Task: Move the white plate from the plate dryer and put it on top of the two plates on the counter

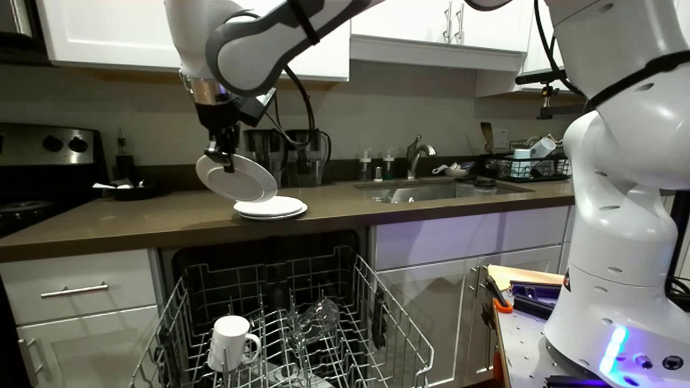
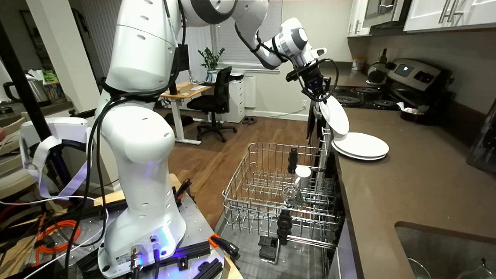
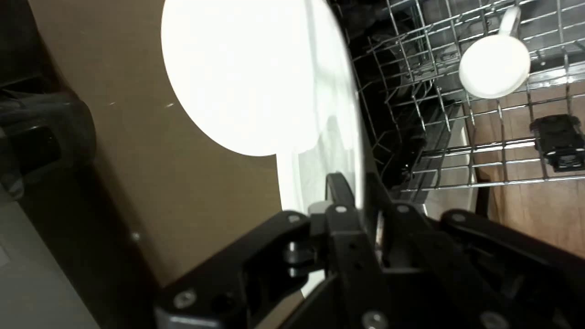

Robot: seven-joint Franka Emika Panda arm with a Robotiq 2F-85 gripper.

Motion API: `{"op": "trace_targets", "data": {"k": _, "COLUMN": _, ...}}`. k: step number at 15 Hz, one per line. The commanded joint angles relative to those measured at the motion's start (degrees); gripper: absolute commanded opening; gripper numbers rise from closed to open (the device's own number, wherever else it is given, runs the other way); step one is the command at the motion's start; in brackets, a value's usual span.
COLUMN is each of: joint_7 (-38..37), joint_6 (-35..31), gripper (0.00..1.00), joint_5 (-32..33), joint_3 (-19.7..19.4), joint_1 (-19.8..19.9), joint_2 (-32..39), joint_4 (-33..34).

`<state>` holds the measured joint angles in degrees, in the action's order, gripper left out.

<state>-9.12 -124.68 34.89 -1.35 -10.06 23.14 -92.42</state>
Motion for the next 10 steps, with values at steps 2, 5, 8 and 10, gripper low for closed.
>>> {"op": "trace_targets", "data": {"k": 2, "joint_7": -3.0, "joint_6": 0.3, "gripper": 0.05, "joint_5": 2.7, "joint_3": -2.6, "joint_1": -0.6, "joint_2": 6.8, "joint_4": 8.9}}
{"op": "trace_targets", "data": {"k": 5, "joint_7": -6.3, "joint_6": 1.7, "gripper": 0.05, "joint_5": 3.5, "joint_3": -4.7, "joint_1": -1.5, "joint_2": 10.3, "joint_4": 12.7}}
{"op": "trace_targets", "data": {"k": 8, "joint_7": -10.5, "joint_6": 2.7, "gripper": 0.05, "joint_5": 5.8, "joint_3": -6.8, "joint_1": -2.8, "joint_2": 12.5, "joint_4": 14.9}}
{"op": "trace_targets", "data": {"k": 10, "joint_7": -13.7, "joint_6": 3.6, "gripper": 0.05, "joint_5": 8.0, "joint_3": -8.0, "joint_1": -3.7, "joint_2": 13.6, "joint_4": 16.0}}
